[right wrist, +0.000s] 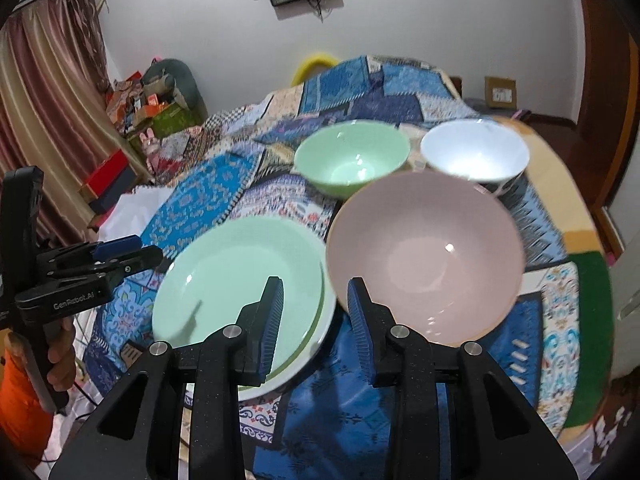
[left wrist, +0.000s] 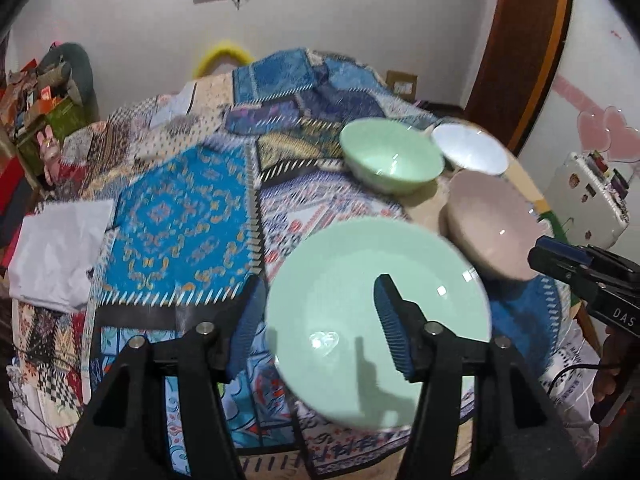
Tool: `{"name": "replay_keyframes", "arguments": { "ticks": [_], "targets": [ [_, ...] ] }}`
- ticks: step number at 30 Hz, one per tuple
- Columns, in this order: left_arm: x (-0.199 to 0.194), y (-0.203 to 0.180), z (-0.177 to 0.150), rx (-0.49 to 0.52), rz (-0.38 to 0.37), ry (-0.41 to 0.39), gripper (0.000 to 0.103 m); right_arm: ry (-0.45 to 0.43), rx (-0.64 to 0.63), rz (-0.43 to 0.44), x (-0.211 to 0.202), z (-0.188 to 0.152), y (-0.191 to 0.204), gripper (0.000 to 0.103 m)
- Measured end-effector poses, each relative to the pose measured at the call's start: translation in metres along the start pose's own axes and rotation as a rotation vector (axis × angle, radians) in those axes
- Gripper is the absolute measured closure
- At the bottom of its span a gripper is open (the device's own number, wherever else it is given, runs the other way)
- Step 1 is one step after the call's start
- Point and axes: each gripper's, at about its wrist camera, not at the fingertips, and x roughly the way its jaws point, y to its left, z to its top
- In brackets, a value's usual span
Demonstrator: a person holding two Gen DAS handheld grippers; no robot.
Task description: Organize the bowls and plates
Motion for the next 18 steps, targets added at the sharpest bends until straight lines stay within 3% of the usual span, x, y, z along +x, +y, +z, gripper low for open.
{"name": "replay_keyframes", "arguments": {
  "ticks": [3,10,18],
  "targets": [
    [-0.005,-0.013,0.009,0.018,-0.012,-0.028,0.037,-0.023,0.006,-0.021,-0.007,0.004,-0.004,0.072],
    [0.0,-0.042,0.026,0.041,-0.04,-0.053,0.024,-0.055,0.027,-0.081,-0.019,0.005,-0.024,0.058],
    [0.023,-0.076,0.04,0.065,-0.083,-0.033,0.017,-0.077,0.061,-0.156,-0.029,0.002,-0.055,0.048]
  ]
}}
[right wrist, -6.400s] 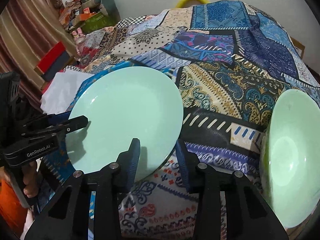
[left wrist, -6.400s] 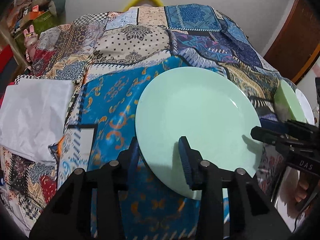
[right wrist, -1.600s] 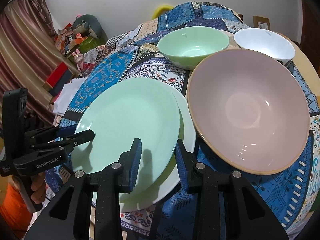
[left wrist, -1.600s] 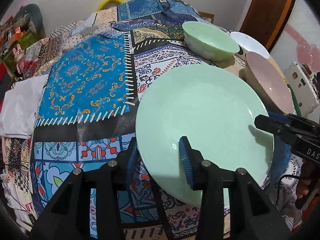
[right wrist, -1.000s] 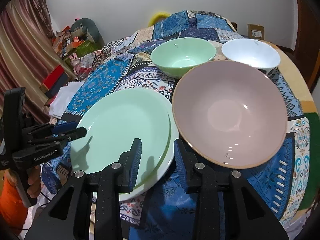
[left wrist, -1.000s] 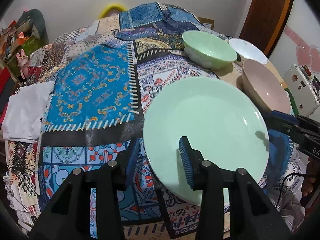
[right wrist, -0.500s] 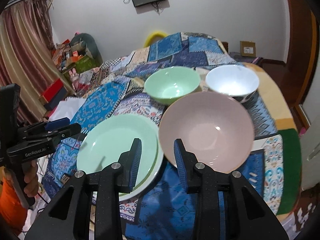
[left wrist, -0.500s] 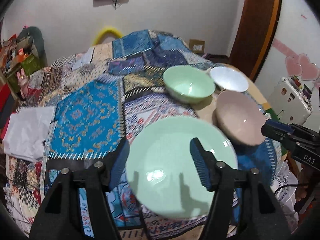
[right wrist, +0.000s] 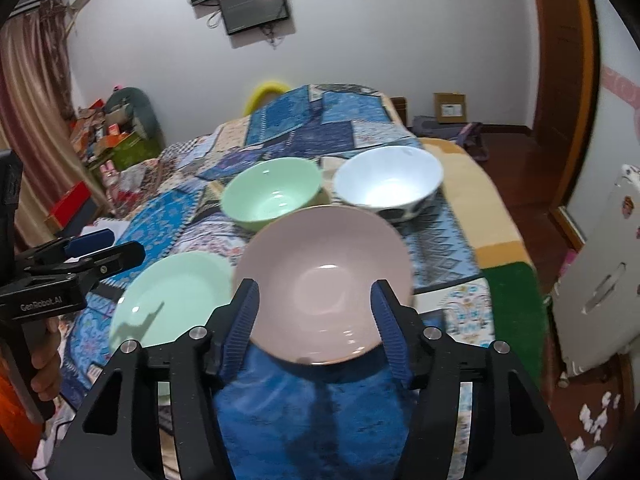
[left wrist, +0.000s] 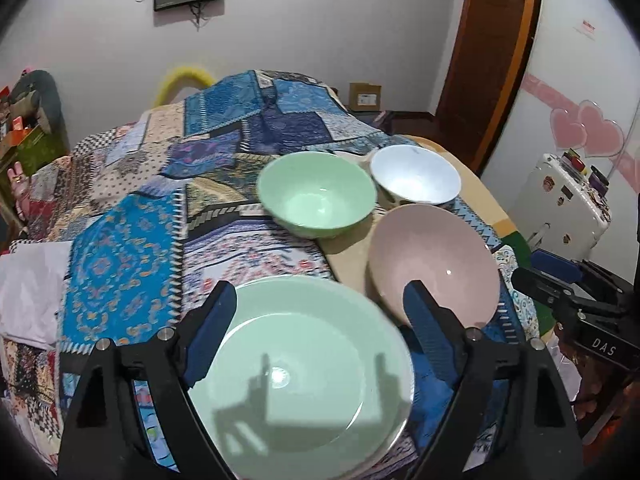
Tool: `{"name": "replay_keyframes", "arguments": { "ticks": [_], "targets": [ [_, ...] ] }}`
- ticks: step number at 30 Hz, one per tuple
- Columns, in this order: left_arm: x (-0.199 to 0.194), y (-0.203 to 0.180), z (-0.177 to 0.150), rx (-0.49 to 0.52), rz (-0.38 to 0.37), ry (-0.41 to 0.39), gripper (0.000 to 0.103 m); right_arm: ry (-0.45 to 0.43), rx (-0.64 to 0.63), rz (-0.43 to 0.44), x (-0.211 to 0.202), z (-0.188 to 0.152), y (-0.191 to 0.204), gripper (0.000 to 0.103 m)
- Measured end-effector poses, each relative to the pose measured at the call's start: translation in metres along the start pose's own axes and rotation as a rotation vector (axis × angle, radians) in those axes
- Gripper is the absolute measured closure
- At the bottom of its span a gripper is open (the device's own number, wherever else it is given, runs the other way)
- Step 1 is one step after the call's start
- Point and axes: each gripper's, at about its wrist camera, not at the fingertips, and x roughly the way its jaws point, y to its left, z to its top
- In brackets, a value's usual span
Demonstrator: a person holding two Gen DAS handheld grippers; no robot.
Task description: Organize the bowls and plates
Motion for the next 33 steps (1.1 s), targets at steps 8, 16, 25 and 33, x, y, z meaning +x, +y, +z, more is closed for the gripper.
{"name": "replay_keyframes", "arguments": {
  "ticks": [8,16,25,33],
  "targets": [
    [0.045,-0.025,0.008,0.024,-0.025,0.068,0.017,0.022,0.046,-0.037,0.008,-0.002,-0.032,0.048],
    [0.082,-0.038,0.011,0.047,-0.026,0.121,0.017,0.055,0.062,-0.028,0.029,-0.005,-0.044,0.048],
    [0.11,-0.046,0.013,0.056,-0.05,0.174,0.045,0.087,0.071,0.017,0.049,-0.007,-0.049,0.057],
    [0.127,-0.05,0.01,0.054,-0.076,0.218,0.067,0.114,0.089,0.056,0.059,-0.01,-0.053,0.072]
  ]
}}
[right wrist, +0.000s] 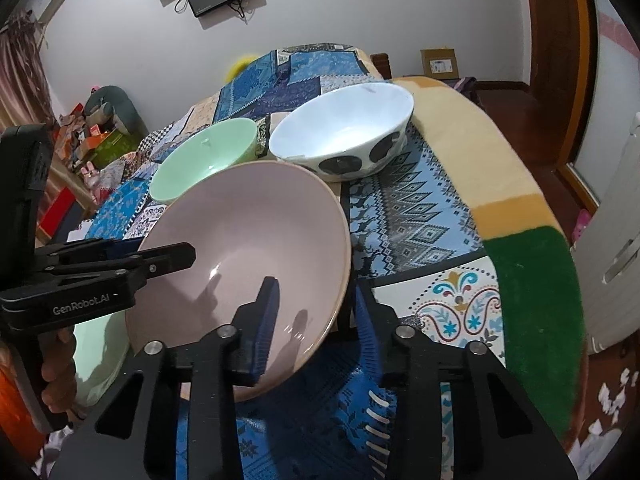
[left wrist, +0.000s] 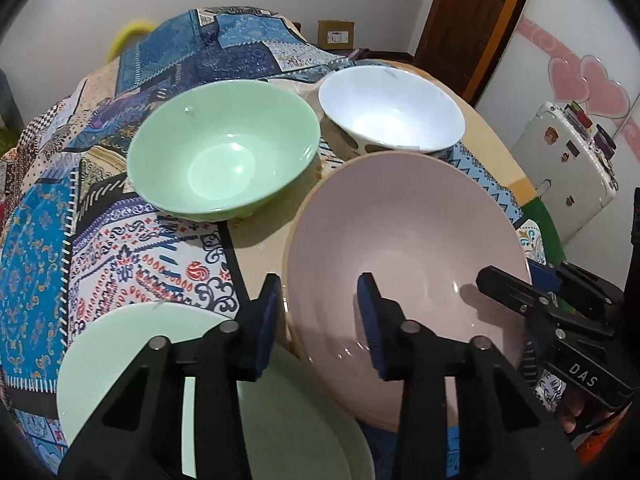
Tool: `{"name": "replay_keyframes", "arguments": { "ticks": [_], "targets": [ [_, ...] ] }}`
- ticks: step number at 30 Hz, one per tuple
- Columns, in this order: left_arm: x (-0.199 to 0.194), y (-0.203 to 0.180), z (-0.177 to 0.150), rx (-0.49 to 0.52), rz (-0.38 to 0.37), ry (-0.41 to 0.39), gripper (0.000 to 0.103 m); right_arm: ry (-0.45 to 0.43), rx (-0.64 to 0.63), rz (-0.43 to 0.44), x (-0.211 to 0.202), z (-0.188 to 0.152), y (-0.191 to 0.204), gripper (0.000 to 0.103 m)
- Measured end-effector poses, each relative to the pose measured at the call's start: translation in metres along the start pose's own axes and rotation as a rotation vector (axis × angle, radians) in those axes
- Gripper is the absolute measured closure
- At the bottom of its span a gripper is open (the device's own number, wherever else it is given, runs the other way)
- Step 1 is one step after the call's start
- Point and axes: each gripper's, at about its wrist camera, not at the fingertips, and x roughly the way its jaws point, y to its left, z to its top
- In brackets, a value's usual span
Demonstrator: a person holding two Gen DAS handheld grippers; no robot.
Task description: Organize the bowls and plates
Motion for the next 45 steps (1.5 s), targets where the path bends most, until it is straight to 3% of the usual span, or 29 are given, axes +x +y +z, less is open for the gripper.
{"name": "replay_keyframes", "arguments": {
  "ticks": [7,20,35,45],
  "targets": [
    [0.009,-0.002,0.0,0.007,0.006,0.011,0.074,0.003,-0.014,0.011,0.004,-0.002,0.001,0.078],
    [-0.003,0.002,-0.003,-0.041,-0.029,0.013,0.075,0.0,0.004,0.0,-0.004,0.003,0.005,0.079],
    [-0.069,0.021,-0.015,-0.078,-0.028,-0.089,0.075,-0.086,-0.049,0.042,-0.031,0.018,0.044,0.079],
    [-0.114,0.045,-0.029,-0.101,0.02,-0.152,0.075,-0.116,-0.095,0.081,-0.036,0.021,0.079,0.079]
  ]
}}
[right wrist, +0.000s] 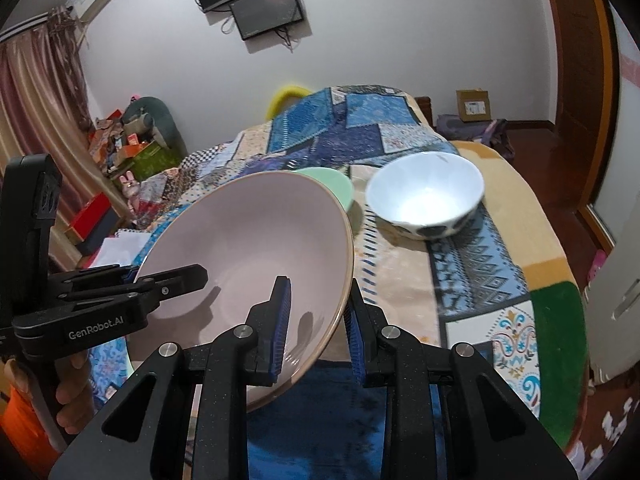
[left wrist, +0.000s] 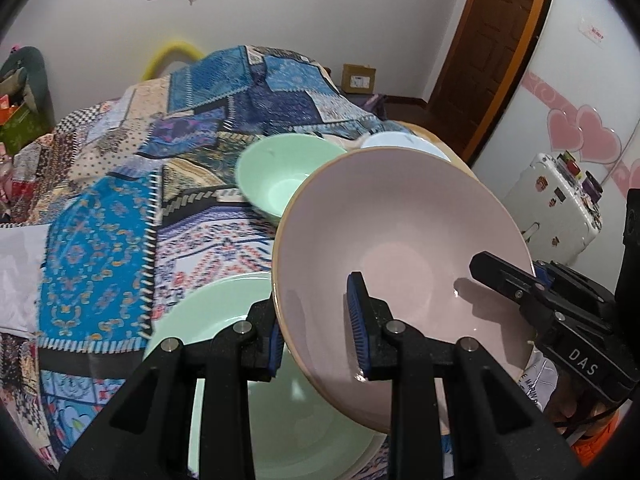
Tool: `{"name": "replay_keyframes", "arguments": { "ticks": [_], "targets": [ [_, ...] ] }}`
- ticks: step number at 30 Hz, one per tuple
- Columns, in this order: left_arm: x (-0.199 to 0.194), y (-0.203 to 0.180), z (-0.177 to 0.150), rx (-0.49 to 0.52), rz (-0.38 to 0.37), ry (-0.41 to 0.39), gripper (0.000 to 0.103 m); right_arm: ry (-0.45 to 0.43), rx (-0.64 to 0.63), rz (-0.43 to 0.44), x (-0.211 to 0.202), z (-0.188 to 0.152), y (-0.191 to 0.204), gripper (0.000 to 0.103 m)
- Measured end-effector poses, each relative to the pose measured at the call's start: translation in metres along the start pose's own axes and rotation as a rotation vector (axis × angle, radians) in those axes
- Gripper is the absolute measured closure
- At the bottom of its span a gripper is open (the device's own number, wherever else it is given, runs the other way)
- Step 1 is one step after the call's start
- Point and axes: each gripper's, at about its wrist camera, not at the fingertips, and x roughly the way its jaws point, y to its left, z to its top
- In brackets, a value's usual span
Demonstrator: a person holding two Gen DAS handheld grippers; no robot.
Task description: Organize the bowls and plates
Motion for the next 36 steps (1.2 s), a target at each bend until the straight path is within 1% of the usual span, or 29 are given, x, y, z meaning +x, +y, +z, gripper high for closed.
{"name": "replay_keyframes", "arguments": {
  "ticks": [10,15,19,28,36],
  "targets": [
    [-0.042,0.043,-0.009,-0.045,0.052,-0.053,0.075,-0.009,-0.07,0.046,0.006,0.005,0.049,0.079],
    [-0.059,0.067,-0.017,-0.073,0.076,-0.067,0.075,-0.004,-0.104,0.072,0.01,0.007,0.071,0.079],
    [-0.075,0.087,-0.025,-0.088,0.109,-0.078,0.075,0.002,-0.134,0.096,0.016,0.006,0.092,0.079],
    [-0.106,0.131,-0.049,-0.13,0.185,-0.082,0.075,0.028,-0.197,0.159,0.03,0.0,0.138,0.079],
    [-0.119,0.167,-0.07,-0.168,0.246,-0.071,0.075,0.07,-0.245,0.215,0.049,-0.009,0.175,0.079]
  ]
}}
